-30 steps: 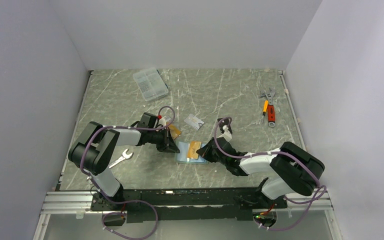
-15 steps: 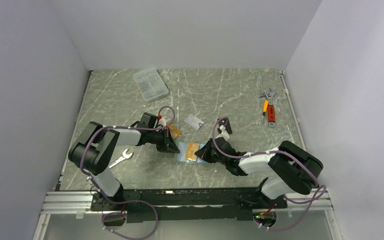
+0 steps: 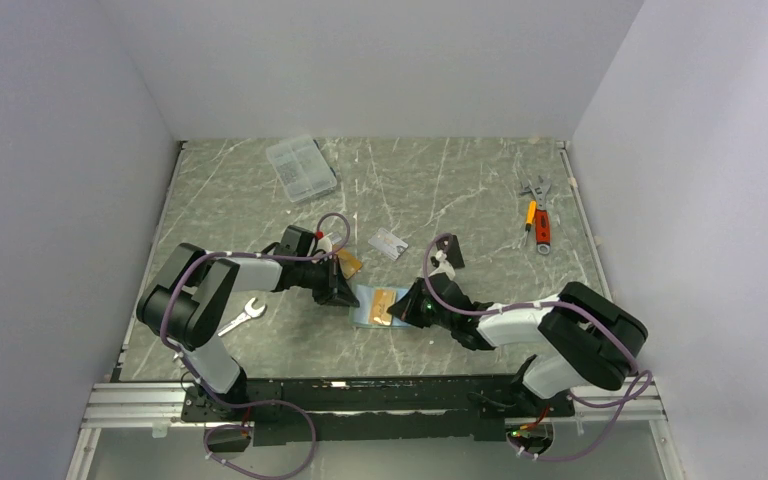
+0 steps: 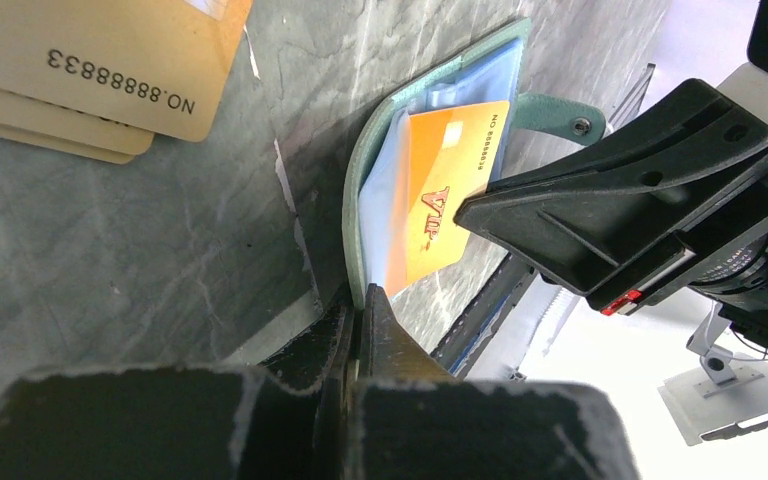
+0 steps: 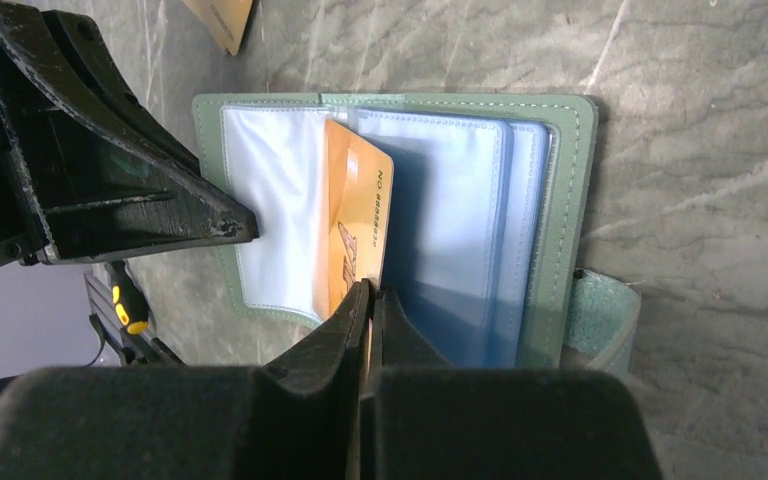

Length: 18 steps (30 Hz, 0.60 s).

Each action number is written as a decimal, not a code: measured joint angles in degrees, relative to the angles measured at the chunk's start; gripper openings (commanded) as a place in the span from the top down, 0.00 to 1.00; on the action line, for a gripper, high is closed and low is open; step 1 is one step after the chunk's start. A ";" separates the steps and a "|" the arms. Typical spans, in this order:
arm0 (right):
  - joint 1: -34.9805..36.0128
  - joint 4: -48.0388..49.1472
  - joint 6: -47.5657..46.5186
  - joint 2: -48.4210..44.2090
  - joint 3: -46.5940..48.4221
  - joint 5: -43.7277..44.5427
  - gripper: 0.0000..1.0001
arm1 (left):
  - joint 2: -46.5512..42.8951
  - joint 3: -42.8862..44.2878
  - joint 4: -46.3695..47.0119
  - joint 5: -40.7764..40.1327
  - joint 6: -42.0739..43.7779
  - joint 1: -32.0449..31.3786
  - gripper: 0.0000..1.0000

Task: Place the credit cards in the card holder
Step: Insert the credit card into the card holder.

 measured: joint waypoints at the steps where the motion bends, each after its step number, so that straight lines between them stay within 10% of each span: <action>1: 0.00 -0.33 0.00 -0.35 -0.13 -0.22 1.00 | 0.00 0.00 -0.09 0.02 0.00 -0.02 1.00; 18: -2.08 1.33 -2.08 1.84 0.39 -5.97 1.00 | 0.00 0.22 -1.09 0.09 0.02 -0.17 1.00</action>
